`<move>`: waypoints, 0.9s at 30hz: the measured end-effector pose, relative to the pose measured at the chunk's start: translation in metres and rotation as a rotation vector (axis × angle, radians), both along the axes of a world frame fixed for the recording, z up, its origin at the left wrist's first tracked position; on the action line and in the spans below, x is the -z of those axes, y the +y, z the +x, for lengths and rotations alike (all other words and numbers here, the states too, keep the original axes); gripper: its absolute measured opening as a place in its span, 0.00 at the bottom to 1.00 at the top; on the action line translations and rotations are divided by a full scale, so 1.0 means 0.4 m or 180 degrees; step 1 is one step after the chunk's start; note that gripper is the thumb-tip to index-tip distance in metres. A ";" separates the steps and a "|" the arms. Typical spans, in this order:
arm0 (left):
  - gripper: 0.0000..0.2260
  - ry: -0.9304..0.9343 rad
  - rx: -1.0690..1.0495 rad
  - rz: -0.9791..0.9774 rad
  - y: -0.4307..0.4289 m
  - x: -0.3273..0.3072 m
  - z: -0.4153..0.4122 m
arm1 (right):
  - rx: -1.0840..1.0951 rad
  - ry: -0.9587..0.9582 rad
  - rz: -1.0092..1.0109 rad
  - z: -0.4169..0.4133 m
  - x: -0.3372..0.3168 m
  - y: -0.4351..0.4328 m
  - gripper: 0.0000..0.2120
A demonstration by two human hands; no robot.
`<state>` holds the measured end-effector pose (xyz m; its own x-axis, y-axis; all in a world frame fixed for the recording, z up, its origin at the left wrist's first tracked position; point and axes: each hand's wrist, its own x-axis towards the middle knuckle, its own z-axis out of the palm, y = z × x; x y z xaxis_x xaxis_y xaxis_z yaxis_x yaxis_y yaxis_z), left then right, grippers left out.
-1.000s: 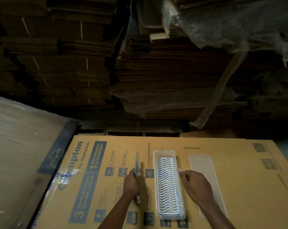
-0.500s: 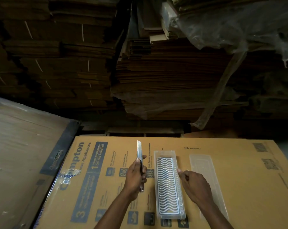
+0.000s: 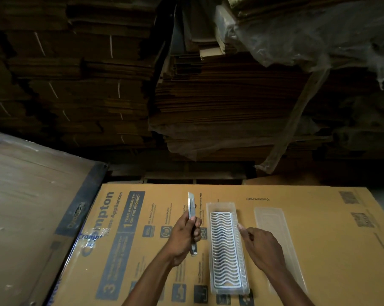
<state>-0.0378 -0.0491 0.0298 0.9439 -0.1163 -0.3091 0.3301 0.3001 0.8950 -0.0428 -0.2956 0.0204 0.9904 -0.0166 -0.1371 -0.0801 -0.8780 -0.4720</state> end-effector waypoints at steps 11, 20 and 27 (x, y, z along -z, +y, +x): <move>0.18 0.0203 0.0156 -0.0724 0.012 -0.017 0.002 | 0.0049 -0.0023 0.0062 -0.007 -0.024 0.001 0.23; 0.19 0.0184 0.0212 -0.1188 0.011 -0.049 -0.008 | 0.0053 -0.0058 0.0172 -0.013 -0.019 0.001 0.26; 0.33 0.0324 0.0147 -0.1221 0.009 -0.043 -0.015 | 0.0018 -0.0051 0.0158 -0.018 -0.020 0.004 0.25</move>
